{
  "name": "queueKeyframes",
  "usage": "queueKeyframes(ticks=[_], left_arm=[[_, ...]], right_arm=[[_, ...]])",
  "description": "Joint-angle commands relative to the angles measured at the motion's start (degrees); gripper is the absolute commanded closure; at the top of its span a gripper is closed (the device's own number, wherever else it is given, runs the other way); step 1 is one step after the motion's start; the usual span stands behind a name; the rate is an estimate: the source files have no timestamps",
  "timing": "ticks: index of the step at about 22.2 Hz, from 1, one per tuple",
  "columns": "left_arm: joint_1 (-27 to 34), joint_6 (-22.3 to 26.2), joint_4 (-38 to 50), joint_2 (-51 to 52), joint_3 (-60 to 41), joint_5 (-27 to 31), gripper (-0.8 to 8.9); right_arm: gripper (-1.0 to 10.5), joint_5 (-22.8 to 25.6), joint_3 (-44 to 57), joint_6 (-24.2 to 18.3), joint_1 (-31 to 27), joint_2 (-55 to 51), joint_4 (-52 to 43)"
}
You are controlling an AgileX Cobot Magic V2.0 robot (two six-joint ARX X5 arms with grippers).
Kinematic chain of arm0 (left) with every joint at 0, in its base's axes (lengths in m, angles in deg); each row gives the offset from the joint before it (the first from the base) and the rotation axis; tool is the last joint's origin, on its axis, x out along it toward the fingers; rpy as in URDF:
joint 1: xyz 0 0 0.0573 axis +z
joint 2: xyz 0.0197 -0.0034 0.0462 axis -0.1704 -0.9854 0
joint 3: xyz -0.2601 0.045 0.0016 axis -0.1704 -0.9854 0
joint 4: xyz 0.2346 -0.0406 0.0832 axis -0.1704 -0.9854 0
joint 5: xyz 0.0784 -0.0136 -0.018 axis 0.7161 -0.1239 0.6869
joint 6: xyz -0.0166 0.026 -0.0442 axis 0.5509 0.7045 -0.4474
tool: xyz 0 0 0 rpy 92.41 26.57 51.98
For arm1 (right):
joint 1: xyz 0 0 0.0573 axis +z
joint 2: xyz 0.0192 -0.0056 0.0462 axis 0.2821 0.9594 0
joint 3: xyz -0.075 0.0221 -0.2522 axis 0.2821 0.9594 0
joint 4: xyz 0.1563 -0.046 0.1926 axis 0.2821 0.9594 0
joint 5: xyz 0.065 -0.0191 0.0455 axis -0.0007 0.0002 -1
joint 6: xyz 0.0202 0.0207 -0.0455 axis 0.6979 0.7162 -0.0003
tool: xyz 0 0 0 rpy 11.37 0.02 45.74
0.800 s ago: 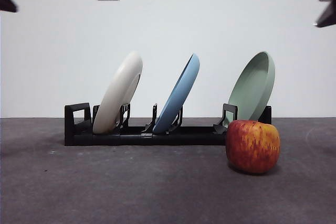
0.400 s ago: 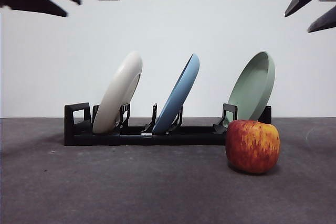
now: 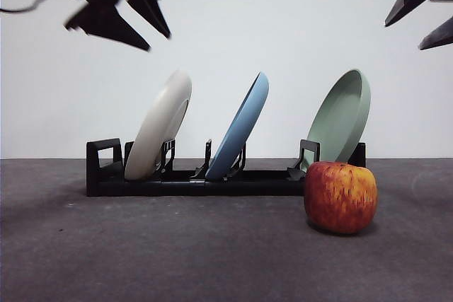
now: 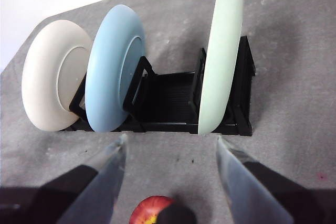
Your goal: Take the yellow plate from the plate rack,put the plate on the table,take the apple from the table,put the apple in the plate
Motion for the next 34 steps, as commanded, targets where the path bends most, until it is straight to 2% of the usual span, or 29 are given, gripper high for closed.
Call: queueKeyframes(ticks=[1, 6, 10, 11, 13, 18, 23, 28, 34], left_arm=[[-1.16, 1.38, -0.24, -3.21, 1.03, 0.39, 5.88], [-2.62, 1.42, -0.11, -6.80, 1.05, 3.08, 5.88], [-3.04, 1.44, 0.37, -7.48, 1.05, 3.04, 5.99], [-3.04, 1.44, 0.31, -7.48, 1.05, 2.73, 6.42], [-3.04, 1.95, -0.52, -7.48, 1.05, 2.62, 8.36], [-3.04, 2.93, -1.20, -5.99, 1.05, 2.62, 8.22], [-4.52, 2.95, -6.25, 2.40, 1.05, 2.71, 8.22], [-7.74, 2.95, -12.83, 16.13, 1.05, 2.89, 8.22], [-14.64, 4.42, -26.95, 30.53, 1.05, 4.24, 8.21]], right_arm=[[6.6, -0.11, -0.31, -0.63, 0.07, 0.13, 0.20], [6.6, 0.00, -0.31, -0.66, 0.07, 0.13, 0.35], [6.6, 0.00, -0.31, -0.63, 0.07, 0.13, 0.37], [6.6, 0.00, -0.31, -0.63, 0.07, 0.13, 0.35], [6.6, 0.02, -0.31, -0.63, 0.07, 0.13, 0.35], [6.6, 0.20, -0.31, -0.63, 0.07, 0.15, 0.35], [6.6, 0.20, -0.31, -0.63, 0.07, 0.15, 0.35], [6.6, 0.20, -0.31, -0.66, 0.04, 0.15, 0.35], [6.6, 0.20, -0.31, -0.66, 0.07, 0.13, 0.35]])
